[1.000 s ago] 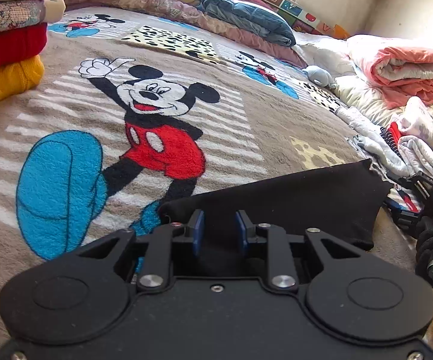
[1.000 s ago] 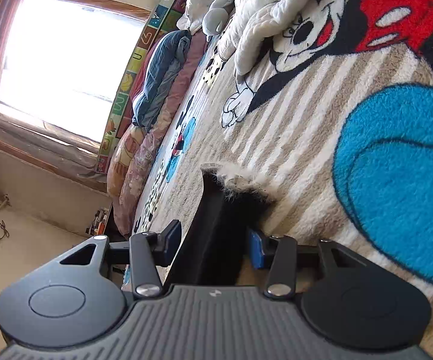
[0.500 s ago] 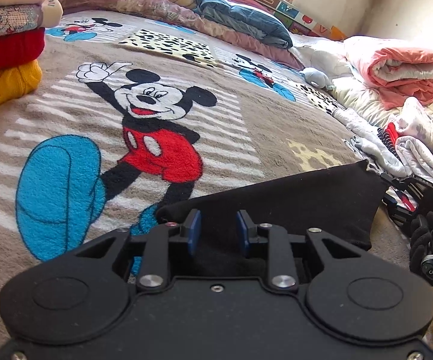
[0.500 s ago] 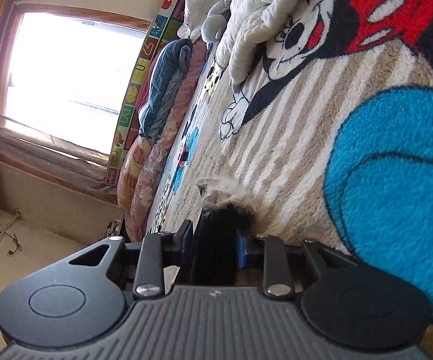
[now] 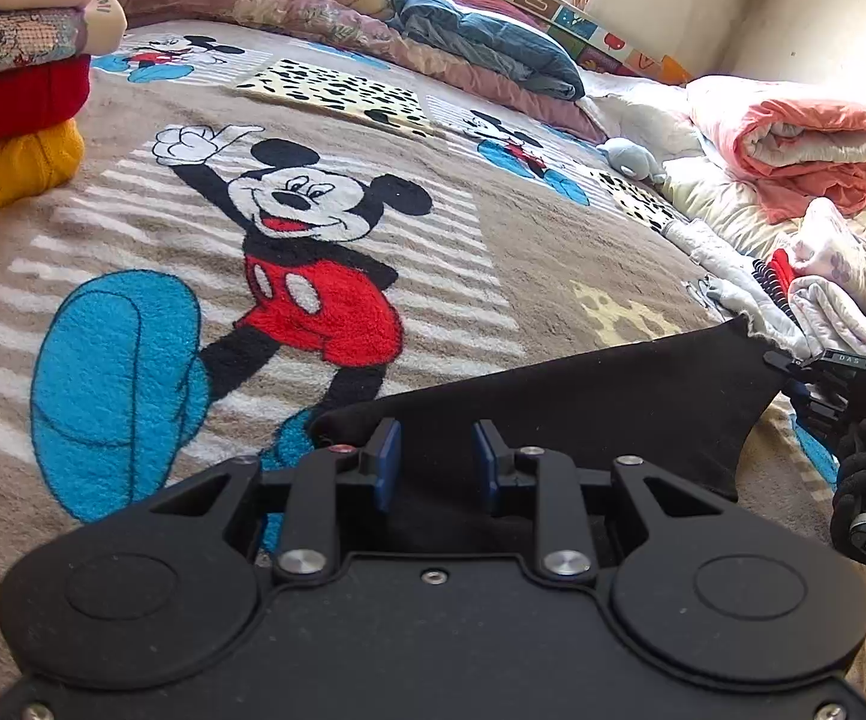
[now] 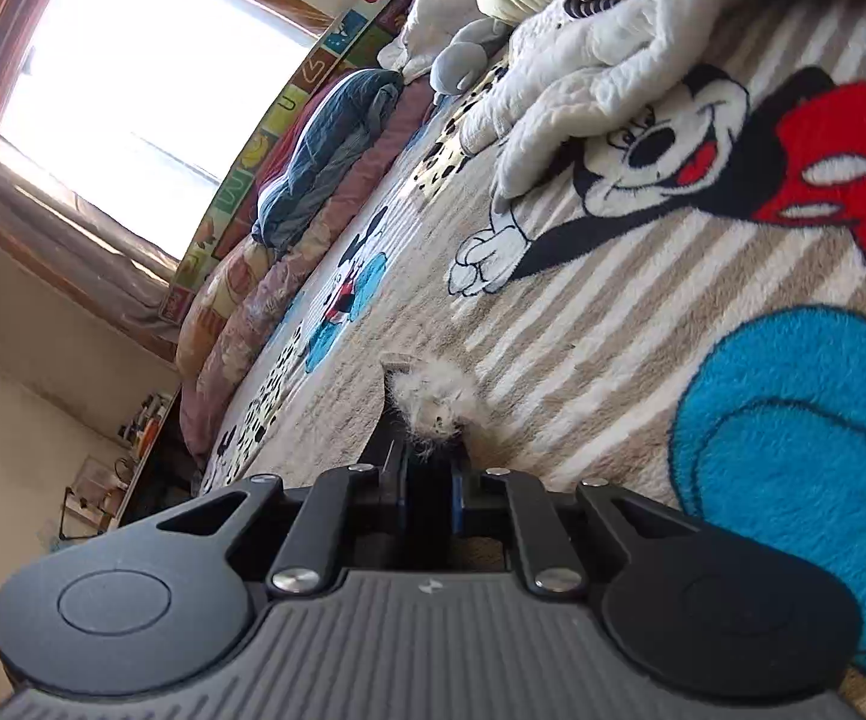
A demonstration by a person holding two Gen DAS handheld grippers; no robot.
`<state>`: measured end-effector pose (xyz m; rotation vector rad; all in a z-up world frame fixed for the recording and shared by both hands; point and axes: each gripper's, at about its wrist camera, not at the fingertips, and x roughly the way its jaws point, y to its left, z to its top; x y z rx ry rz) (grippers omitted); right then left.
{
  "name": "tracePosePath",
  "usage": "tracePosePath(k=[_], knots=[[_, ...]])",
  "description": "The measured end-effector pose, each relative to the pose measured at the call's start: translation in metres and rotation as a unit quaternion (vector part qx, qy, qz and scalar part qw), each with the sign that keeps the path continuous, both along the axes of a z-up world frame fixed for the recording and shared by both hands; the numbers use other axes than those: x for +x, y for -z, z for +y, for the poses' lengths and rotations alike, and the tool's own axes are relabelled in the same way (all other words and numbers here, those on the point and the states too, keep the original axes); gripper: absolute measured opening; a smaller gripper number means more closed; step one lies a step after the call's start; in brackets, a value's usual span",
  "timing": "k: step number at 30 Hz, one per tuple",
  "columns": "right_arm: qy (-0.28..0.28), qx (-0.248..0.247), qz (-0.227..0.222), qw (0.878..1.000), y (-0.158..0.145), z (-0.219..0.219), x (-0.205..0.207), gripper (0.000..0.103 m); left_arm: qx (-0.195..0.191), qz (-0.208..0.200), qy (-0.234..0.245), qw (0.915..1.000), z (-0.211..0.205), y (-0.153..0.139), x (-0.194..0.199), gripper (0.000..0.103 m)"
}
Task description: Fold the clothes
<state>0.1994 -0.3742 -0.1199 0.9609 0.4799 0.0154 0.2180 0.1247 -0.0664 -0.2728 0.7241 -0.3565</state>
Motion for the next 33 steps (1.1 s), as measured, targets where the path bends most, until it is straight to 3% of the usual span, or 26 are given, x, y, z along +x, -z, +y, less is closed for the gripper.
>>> tracePosePath(k=[8, 12, 16, 20, 26, 29, 32, 33], knots=[[-0.021, -0.101, -0.004, 0.995, -0.053, 0.013, -0.003, 0.015, -0.055, -0.018, 0.001, 0.9983, 0.012, -0.012, -0.006, 0.030], [-0.042, -0.159, -0.049, 0.985, -0.093, 0.038, -0.014, 0.014, -0.082, -0.027, 0.002, 0.9963, 0.017, -0.018, -0.008, 0.040], [-0.069, -0.190, -0.093, 0.975, -0.132, 0.074, -0.026, 0.014, -0.114, -0.037, 0.000, 0.9929, 0.025, -0.024, -0.011, 0.041], [-0.103, -0.222, -0.126, 0.961, -0.163, 0.120, -0.033, 0.014, -0.166, -0.042, -0.008, 0.9853, 0.039, -0.028, -0.015, 0.041], [-0.181, -0.294, -0.157, 0.925, -0.188, 0.203, -0.038, 0.014, -0.216, -0.045, 0.011, 0.9754, 0.050, -0.034, -0.021, 0.049], [-0.209, -0.320, -0.161, 0.910, -0.192, 0.230, -0.041, 0.014, -0.188, -0.059, 0.022, 0.9802, 0.039, -0.040, -0.026, 0.049], [-0.207, -0.322, -0.165, 0.909, -0.200, 0.232, -0.043, 0.014, -0.141, -0.069, 0.020, 0.9874, 0.003, -0.039, -0.030, 0.045], [-0.199, -0.317, -0.163, 0.913, -0.201, 0.226, -0.042, 0.014, -0.124, -0.075, 0.022, 0.9892, -0.012, -0.037, -0.032, 0.037]])
